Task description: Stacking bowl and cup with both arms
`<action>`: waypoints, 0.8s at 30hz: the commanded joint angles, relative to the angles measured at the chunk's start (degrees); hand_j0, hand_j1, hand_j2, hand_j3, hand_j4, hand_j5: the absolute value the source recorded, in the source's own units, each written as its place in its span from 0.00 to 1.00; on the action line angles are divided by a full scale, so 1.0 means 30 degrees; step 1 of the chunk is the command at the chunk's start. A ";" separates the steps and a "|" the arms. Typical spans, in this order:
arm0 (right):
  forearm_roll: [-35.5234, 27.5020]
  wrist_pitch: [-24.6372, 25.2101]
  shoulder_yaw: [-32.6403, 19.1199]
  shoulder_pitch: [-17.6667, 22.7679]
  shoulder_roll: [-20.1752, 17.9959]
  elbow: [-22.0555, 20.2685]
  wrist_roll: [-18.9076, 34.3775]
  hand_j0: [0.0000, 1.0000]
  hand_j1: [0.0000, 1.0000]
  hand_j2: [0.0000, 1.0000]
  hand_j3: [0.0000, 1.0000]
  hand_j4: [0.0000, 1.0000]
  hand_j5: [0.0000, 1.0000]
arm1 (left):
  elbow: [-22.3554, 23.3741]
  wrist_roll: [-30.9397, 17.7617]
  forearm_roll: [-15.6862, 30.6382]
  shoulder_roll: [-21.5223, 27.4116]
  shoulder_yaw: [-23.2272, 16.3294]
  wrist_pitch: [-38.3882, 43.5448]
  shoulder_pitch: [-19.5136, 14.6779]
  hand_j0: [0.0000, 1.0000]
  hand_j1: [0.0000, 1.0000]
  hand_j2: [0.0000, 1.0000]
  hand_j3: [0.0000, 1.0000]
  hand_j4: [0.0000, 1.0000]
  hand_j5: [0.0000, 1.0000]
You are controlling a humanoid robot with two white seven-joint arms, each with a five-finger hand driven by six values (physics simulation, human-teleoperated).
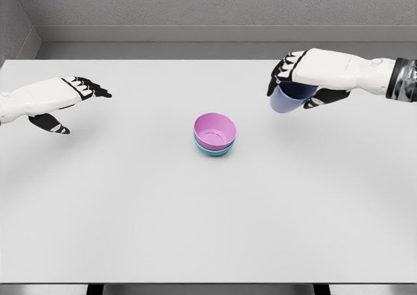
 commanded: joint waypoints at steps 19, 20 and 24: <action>-0.0116 0.0037 0.0045 0.0117 0.0891 -0.2806 -0.0013 0.65 0.65 0.65 0.65 0.65 0.65 | -0.0009 0.0009 0.0028 0.0011 0.0042 0.0035 0.0000 1.00 1.00 1.00 1.00 1.00 1.00; -0.0116 0.0037 0.0045 0.0117 0.0949 -0.2836 -0.0013 0.65 0.65 0.65 0.65 0.65 0.65 | -0.0009 0.0009 0.0028 0.0040 0.0042 0.0035 0.0000 1.00 1.00 1.00 1.00 1.00 1.00; -0.0116 -0.0021 0.0133 0.0117 0.1213 -0.2865 -0.0013 0.65 0.65 0.65 0.65 0.65 0.65 | -0.0009 0.0009 0.0028 0.0011 0.0042 0.0035 0.0000 1.00 1.00 1.00 1.00 1.00 1.00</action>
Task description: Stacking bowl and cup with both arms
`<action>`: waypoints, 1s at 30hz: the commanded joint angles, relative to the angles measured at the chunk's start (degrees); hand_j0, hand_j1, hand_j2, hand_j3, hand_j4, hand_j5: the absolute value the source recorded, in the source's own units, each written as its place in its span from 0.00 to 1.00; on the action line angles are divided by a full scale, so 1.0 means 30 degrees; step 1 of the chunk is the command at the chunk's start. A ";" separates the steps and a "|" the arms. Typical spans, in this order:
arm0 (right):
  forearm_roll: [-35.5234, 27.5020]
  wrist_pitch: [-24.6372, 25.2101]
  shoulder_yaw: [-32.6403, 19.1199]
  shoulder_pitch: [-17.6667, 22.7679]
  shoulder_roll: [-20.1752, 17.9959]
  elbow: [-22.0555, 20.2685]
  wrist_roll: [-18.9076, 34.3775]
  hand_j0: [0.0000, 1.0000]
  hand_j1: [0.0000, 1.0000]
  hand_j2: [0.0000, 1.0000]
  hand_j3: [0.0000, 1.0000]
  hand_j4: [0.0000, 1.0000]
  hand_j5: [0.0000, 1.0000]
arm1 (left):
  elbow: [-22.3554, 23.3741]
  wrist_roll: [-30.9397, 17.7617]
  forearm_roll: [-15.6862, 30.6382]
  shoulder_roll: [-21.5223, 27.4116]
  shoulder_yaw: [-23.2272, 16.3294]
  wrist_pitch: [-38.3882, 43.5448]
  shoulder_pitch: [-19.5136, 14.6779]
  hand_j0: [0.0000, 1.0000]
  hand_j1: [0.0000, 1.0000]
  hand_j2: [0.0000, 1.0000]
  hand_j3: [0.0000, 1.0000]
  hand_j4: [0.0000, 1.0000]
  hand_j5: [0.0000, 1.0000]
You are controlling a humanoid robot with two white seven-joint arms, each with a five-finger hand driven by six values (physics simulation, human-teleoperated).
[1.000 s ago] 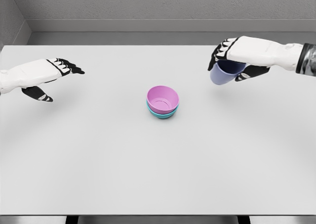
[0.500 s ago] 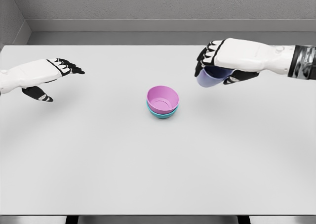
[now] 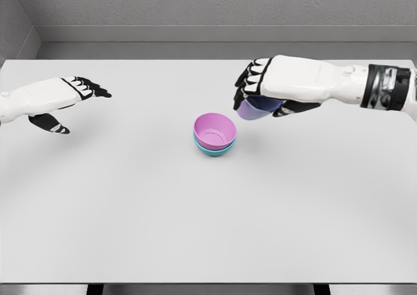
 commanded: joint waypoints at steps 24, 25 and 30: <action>-0.0102 -0.1021 0.0821 -0.0234 0.1880 0.1110 -0.0012 0.66 0.66 0.66 0.66 0.66 0.66 | -0.0001 0.0010 0.0108 0.0012 0.0015 0.0035 0.0000 1.00 1.00 1.00 1.00 1.00 1.00; -0.0102 -0.1021 0.0850 -0.0234 0.1880 0.1257 -0.0012 0.66 0.66 0.66 0.66 0.66 0.66 | -0.0001 0.0010 0.0108 0.0012 0.0015 0.0035 0.0000 1.00 1.00 1.00 1.00 1.00 1.00; -0.0102 -0.1021 0.0909 -0.0264 0.2319 0.2106 -0.0012 0.66 0.66 0.66 0.66 0.66 0.66 | -0.0001 0.0010 0.0108 0.0012 0.0015 0.0035 0.0000 1.00 1.00 1.00 1.00 1.00 1.00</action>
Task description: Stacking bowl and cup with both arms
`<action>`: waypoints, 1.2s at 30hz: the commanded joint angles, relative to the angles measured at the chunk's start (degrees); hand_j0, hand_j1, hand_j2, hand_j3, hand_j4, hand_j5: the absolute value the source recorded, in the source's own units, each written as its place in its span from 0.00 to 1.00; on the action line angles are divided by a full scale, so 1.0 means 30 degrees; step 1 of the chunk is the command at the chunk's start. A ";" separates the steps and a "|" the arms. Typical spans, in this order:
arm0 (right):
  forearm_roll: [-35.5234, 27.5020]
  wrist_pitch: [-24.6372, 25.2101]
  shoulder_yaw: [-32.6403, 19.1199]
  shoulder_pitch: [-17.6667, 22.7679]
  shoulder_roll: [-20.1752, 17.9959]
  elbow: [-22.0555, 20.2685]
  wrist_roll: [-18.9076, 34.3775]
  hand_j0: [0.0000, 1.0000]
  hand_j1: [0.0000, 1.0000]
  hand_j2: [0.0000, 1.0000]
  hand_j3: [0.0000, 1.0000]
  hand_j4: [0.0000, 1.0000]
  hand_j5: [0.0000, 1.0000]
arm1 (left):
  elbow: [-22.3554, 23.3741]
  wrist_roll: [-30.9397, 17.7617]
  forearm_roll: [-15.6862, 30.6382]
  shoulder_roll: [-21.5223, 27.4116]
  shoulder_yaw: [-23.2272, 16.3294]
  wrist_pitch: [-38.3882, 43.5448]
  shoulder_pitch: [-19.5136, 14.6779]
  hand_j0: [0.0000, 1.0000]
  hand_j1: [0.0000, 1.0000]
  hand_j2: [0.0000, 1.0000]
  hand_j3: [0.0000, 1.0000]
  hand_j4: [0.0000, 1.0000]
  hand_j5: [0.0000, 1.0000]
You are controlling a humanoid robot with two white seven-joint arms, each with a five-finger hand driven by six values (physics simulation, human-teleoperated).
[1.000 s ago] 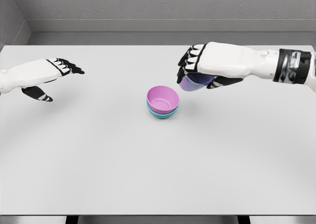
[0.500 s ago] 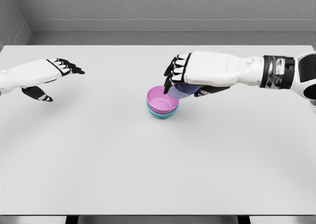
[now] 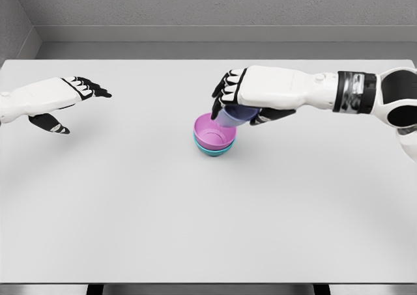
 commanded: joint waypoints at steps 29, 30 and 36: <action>-0.0132 0.0062 0.1608 -0.0235 0.0958 0.1287 -0.0016 0.68 0.68 0.68 0.68 0.68 0.68 | 0.0029 0.0010 0.0115 0.0011 0.0014 0.0034 0.0000 1.00 1.00 1.00 1.00 1.00 1.00; -0.0102 0.0062 0.1608 -0.0235 0.0958 0.1404 -0.0016 0.69 0.69 0.69 0.69 0.69 0.69 | 0.0000 0.0010 0.0115 0.0011 0.0014 0.0034 0.0000 1.00 1.00 1.00 1.00 1.00 1.00; -0.0102 0.0062 0.1754 -0.0235 0.0958 0.1638 -0.0016 0.72 0.72 0.72 0.72 0.72 0.72 | 0.0029 0.0010 0.0115 0.0011 0.0014 0.0034 0.0000 1.00 1.00 1.00 1.00 1.00 1.00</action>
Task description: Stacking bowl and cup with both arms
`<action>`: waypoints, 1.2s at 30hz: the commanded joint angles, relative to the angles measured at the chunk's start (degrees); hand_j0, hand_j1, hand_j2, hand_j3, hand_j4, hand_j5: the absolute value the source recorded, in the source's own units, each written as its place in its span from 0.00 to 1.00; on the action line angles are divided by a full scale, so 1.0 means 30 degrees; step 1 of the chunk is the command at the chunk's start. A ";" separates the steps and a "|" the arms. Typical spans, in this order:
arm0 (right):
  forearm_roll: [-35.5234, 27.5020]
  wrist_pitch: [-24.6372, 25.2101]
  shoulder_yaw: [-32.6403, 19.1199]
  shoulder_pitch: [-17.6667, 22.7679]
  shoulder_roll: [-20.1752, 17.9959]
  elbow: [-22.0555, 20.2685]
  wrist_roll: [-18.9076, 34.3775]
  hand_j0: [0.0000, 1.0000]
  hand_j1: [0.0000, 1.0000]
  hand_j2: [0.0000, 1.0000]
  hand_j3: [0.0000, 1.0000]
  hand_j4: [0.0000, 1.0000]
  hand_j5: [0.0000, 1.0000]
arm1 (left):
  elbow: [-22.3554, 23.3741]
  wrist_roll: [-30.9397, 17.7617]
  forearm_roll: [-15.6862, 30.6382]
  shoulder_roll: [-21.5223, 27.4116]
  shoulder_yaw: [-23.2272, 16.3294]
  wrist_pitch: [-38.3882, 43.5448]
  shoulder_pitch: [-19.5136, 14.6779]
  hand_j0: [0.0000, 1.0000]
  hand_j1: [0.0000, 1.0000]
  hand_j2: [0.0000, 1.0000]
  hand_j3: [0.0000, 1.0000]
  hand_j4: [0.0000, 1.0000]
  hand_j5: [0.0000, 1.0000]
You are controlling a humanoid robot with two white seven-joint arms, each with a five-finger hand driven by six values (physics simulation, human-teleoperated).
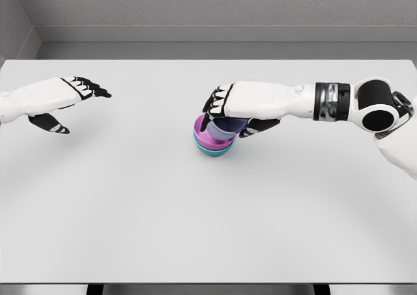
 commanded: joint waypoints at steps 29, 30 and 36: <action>-0.1514 0.0063 -1.1707 0.8203 -0.4865 -0.0654 -0.0011 1.00 1.00 1.00 1.00 1.00 1.00 | 0.0005 0.0010 0.0144 0.0042 0.0015 0.0034 0.0264 1.00 1.00 1.00 1.00 1.00 1.00; -0.1485 0.0063 -1.1648 0.8232 -0.4865 -0.0654 -0.0011 1.00 1.00 1.00 1.00 1.00 1.00 | 0.0063 0.0010 0.0144 0.0042 -0.0015 0.0034 0.0293 1.00 1.00 1.00 1.00 1.00 1.00; -0.1485 0.0063 -1.1590 0.8467 -0.4865 -0.0771 -0.0011 1.00 1.00 1.00 1.00 1.00 1.00 | 0.0034 0.0010 0.0174 0.0042 0.0044 0.0034 0.0469 1.00 1.00 1.00 1.00 1.00 1.00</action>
